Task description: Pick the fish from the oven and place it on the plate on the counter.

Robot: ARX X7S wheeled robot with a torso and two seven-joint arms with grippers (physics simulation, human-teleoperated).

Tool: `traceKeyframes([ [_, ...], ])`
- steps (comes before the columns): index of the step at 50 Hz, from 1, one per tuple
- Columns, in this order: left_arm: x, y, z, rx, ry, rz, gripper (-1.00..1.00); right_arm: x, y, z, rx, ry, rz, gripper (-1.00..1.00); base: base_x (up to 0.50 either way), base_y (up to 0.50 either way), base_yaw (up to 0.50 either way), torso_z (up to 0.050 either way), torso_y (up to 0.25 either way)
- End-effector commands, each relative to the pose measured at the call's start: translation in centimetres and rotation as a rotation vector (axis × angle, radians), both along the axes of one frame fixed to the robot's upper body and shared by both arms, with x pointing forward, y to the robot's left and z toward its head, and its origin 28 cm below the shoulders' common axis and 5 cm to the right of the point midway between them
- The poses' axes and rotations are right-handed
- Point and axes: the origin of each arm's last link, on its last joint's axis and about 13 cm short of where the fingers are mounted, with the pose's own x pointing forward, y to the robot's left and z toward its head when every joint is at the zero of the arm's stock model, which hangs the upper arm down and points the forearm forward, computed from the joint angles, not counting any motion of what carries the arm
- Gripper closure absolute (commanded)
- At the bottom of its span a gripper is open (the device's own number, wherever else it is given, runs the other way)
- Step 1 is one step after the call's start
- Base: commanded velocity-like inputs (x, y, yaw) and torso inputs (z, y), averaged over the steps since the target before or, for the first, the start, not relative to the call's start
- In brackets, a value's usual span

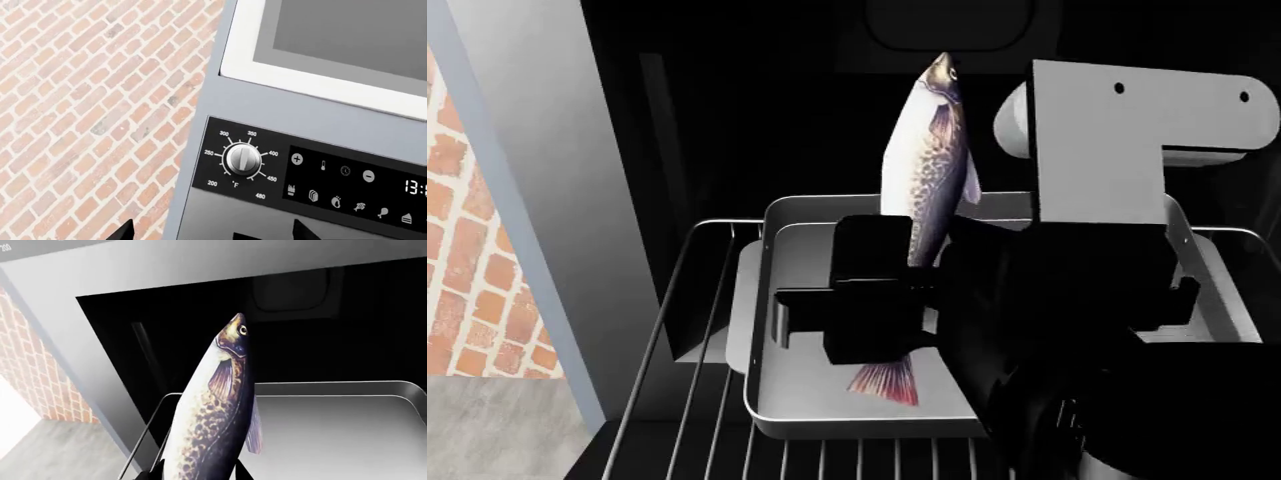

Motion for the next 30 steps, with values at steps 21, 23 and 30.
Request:
traceKeyframes([
  [21,-0.3,-1.1,-2.3,0.037,0.051,-0.032,-1.0,-3.7,1.3,-0.2,-0.019,-0.192,0.078,1.0,0.0,0.0,0.0,0.0,0.0],
  [23,-0.3,-1.2,-2.5,0.035,0.057,-0.03,-1.0,-4.2,1.6,0.3,-0.024,-0.207,0.095,1.0,0.0,0.0,0.0,0.0,0.0],
  [30,-0.3,-1.4,-2.5,0.033,0.059,-0.036,-1.0,-5.2,1.9,0.5,-0.061,-0.278,0.098,1.0,0.0,0.0,0.0,0.0,0.0],
])
